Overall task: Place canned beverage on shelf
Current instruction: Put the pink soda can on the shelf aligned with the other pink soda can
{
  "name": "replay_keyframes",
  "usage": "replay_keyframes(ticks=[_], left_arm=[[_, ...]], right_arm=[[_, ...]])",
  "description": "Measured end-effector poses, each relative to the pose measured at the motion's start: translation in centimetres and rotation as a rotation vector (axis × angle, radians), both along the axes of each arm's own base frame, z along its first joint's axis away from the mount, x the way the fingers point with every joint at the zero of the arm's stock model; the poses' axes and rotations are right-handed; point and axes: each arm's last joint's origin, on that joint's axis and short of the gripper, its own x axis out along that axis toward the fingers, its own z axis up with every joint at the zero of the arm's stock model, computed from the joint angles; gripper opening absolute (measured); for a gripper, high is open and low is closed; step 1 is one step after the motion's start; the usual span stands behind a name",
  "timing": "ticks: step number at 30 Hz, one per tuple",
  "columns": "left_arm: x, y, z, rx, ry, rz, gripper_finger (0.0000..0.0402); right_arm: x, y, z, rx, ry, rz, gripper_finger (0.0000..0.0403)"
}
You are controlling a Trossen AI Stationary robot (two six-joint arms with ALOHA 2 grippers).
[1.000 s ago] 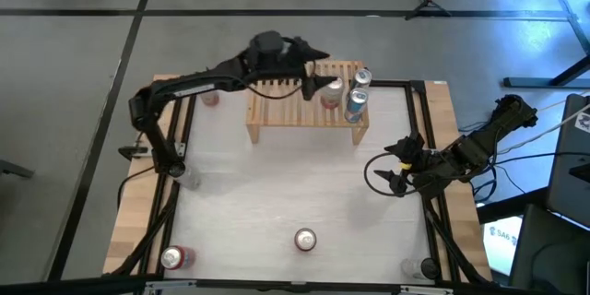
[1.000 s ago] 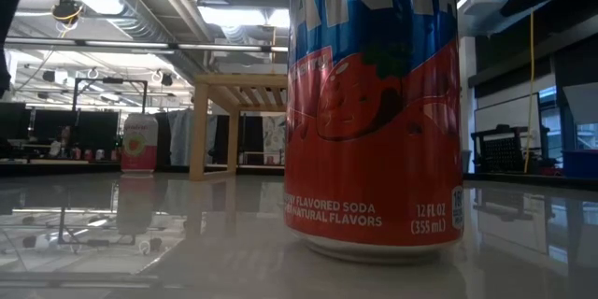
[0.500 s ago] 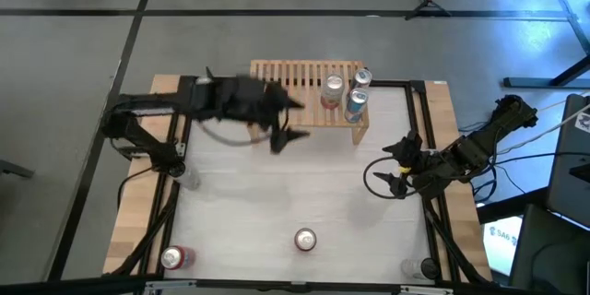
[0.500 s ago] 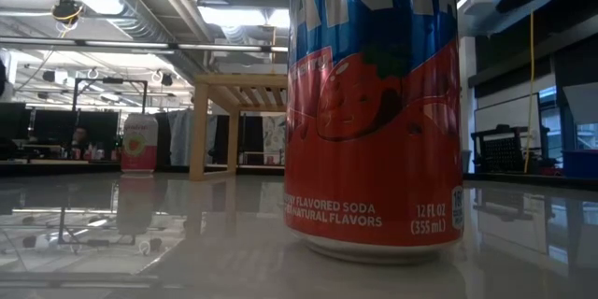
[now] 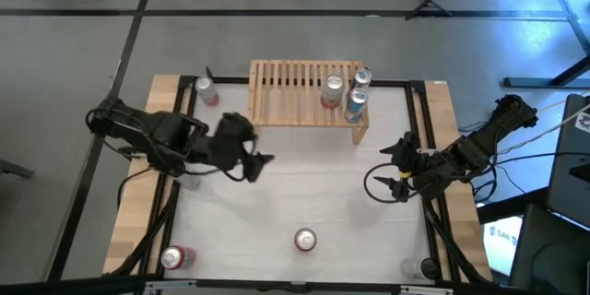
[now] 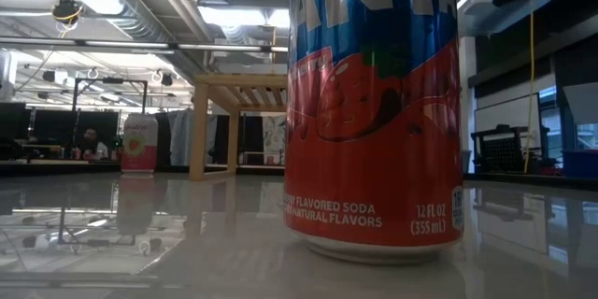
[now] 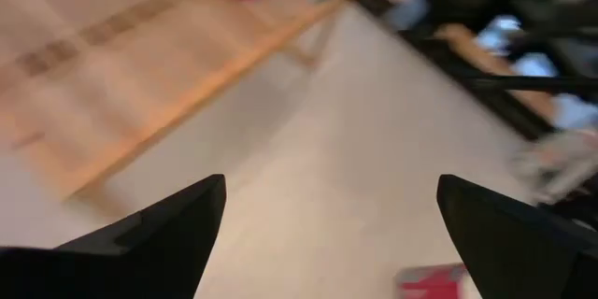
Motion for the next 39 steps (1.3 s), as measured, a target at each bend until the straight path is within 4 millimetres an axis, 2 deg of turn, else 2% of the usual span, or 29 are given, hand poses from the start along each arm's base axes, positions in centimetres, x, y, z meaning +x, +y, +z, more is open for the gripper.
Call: replay_keyframes(ticks=[5,10,21,28,34,39], left_arm=[[-3.4,3.2,-0.3,0.008,0.145,0.252,0.0382],[-5.2,7.6,-0.3,-0.005,0.250,0.464,0.0382],[-6.4,18.9,-1.4,-0.070,0.486,0.537,0.0382],[-7.5,25.5,-3.9,-0.175,0.628,0.573,0.0382],[-8.9,30.0,-6.2,-0.272,0.700,0.618,0.0382],[-9.2,32.2,-8.3,-0.314,0.799,0.649,0.0382]], right_arm=[[0.0,0.0,0.0,0.001,0.003,0.004,0.0369],[0.0,0.0,0.0,-0.013,0.008,0.016,0.0370],[0.1,-0.1,0.1,0.020,-0.046,-0.076,0.0369],[0.1,-0.2,0.1,0.025,-0.075,-0.128,0.0369],[0.1,-0.3,0.2,0.014,-0.092,-0.149,0.0369],[0.1,-0.3,0.2,0.011,-0.102,-0.160,0.0369]])
